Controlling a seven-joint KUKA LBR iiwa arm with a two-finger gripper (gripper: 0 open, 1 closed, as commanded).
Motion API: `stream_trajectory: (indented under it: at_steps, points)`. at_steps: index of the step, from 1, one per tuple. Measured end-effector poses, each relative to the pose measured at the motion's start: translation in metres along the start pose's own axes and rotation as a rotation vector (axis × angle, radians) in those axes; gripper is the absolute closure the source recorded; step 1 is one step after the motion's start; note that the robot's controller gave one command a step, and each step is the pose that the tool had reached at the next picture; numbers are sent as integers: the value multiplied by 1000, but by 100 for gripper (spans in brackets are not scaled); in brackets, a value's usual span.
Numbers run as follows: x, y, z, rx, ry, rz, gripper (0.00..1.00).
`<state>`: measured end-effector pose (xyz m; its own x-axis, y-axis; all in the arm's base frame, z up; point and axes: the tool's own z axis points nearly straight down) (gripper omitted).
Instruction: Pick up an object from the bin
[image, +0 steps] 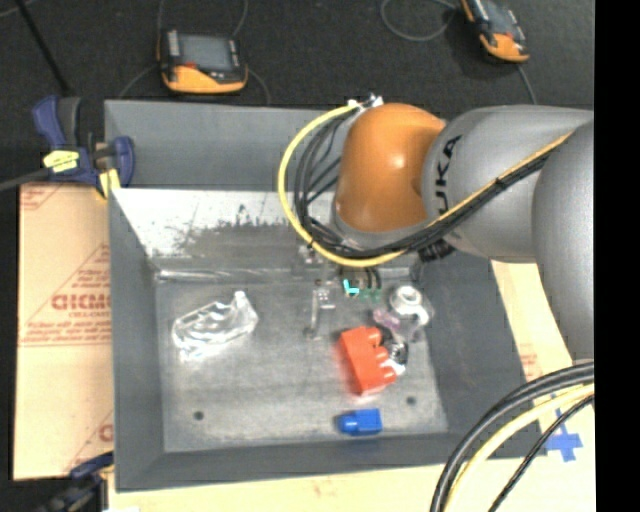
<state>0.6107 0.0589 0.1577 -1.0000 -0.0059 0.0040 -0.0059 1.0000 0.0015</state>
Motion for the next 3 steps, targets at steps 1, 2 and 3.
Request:
stream_trajectory:
  at_steps: [1,2,3]
  points:
    - [-42,79,49,1,-8,-199,0]
    - [-25,88,80,10,-16,-452,0]
    - [-25,90,79,4,-18,-448,100]
